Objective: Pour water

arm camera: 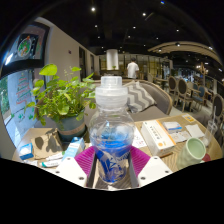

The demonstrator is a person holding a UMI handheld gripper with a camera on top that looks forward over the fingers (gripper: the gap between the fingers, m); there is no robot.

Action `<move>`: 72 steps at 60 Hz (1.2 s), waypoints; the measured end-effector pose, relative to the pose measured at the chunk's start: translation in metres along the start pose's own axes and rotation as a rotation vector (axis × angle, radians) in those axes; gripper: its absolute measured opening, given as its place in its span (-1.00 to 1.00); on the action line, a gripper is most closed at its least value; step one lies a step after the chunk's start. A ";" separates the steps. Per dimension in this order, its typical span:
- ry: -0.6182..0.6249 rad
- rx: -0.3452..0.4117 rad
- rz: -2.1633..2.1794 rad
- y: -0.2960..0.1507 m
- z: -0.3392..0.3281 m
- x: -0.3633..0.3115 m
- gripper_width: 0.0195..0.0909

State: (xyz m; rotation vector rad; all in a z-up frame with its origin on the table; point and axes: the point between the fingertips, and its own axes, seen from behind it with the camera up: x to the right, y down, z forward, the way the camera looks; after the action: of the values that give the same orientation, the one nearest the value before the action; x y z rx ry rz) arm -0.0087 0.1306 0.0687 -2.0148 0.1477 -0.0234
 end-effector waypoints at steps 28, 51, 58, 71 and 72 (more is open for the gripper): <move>-0.130 0.012 0.136 -0.049 -0.055 -0.016 -0.62; -0.594 0.011 1.202 -0.140 -0.103 0.022 -0.63; -0.662 -0.003 1.540 -0.140 -0.096 0.057 -0.62; -0.727 -0.050 1.985 -0.114 -0.081 0.112 -0.63; -0.725 -0.053 2.000 -0.111 -0.078 0.114 -0.63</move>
State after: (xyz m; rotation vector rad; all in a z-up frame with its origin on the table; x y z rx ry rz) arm 0.1087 0.0949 0.1964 -1.0082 1.5282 1.8499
